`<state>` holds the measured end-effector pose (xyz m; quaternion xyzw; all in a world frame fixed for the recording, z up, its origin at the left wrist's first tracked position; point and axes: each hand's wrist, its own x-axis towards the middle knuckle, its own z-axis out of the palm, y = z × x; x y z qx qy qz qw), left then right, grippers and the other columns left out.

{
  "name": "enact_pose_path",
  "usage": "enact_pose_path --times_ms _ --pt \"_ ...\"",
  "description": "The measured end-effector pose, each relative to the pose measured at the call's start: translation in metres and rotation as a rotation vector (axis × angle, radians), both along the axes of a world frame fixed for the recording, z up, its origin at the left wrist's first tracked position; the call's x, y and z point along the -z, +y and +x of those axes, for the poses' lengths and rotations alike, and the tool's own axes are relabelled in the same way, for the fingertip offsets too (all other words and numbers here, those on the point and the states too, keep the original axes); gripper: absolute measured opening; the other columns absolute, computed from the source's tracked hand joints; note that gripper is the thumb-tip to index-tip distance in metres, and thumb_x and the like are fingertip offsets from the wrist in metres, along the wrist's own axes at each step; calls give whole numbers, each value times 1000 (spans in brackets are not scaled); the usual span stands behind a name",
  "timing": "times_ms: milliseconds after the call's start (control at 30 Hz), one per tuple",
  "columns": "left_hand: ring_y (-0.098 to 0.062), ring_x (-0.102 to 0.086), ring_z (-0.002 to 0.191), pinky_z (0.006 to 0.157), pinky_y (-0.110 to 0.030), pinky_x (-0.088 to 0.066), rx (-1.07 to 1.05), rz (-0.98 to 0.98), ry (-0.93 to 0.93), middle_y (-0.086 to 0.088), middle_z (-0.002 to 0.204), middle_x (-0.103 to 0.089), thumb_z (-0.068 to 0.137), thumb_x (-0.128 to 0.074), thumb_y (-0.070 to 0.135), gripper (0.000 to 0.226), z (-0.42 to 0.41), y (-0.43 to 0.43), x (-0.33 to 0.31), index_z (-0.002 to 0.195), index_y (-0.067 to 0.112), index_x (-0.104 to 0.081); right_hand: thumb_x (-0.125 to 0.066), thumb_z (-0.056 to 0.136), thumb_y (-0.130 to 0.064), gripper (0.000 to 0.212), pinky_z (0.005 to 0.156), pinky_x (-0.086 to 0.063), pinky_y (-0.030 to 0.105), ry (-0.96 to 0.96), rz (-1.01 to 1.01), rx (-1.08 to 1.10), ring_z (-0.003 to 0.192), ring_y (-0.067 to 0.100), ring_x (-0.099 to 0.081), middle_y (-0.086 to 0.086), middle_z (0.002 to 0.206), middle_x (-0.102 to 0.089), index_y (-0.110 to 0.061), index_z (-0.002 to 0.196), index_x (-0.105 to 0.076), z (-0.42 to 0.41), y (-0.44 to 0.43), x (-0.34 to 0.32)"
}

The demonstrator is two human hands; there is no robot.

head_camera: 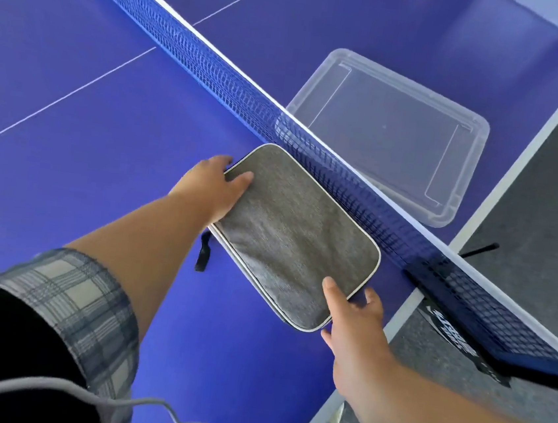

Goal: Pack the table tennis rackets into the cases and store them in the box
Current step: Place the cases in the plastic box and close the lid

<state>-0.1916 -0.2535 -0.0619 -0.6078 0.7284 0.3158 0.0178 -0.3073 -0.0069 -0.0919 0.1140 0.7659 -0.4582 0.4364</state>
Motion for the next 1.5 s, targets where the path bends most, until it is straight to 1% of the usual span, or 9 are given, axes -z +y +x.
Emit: enact_pose_path --times_ms 100,200,300,433,767,900,1033,1267,1500 --pt "-27 -60 109 99 -43 -44 14 272 -12 -1 117 -66 78 -48 82 75 -4 -17 1 124 24 -60 -79 66 -57 94 104 -51 45 -5 -56 -60 107 15 -62 -19 110 -61 -35 146 -37 3 1 -1" --pt "-24 -65 108 106 -47 -44 -27 401 55 4 111 -71 51 -64 90 89 13 -20 3 117 30 -66 -79 79 -51 56 100 -54 40 -72 -62 -149 104 14 -67 -10 112 -70 -30 126 -56 -6 8 -3" --pt "-21 -72 101 104 -45 -47 -104 585 117 5 106 -76 36 -77 85 98 29 -2 4 116 29 -67 -80 80 -45 50 93 -55 34 -174 -140 -189 104 12 -69 -8 119 -71 -29 123 -62 -19 20 -5" --pt "-25 -73 99 103 -45 -48 -255 649 175 -1 104 -77 29 -84 80 106 52 39 0 115 21 -68 -69 95 -28 34 67 -51 16 -260 -222 -226 95 3 -66 -13 111 -71 -27 127 -57 -25 39 -20" --pt "-31 -70 102 93 -46 -50 -591 581 529 -12 104 -77 64 -77 59 77 59 155 -120 118 7 -64 -77 81 -44 46 98 -55 39 -120 -419 -325 103 14 -73 -9 111 -77 -30 122 -62 -57 76 -108" --pt "-30 -70 89 82 -42 -53 -498 465 626 -8 85 -78 87 -66 51 47 42 178 -177 106 9 -68 -69 92 -34 28 99 -55 46 -26 -534 -294 104 17 -74 -9 111 -78 -30 120 -66 -72 99 -156" --pt "-31 -69 83 74 -39 -51 -393 403 695 -10 88 -77 91 -64 46 41 20 195 -218 106 8 -69 -71 86 -44 40 97 -56 54 101 -579 -211 104 20 -74 -9 113 -76 -37 125 -61 -89 128 -203" --pt "-30 -70 87 88 -44 -52 -168 372 741 -9 89 -77 92 -63 43 35 -41 246 -262 103 9 -68 -63 97 -41 24 97 -56 42 244 -588 -10 101 18 -73 -4 112 -75 -27 116 -64 -127 200 -252" --pt "-25 -68 81 61 -32 -51 -35 333 753 -8 100 -72 96 -60 36 26 -129 299 -282 110 14 -63 -63 95 -45 33 97 -56 42 293 -596 59 99 19 -75 -4 106 -79 -21 118 -67 -190 271 -267"
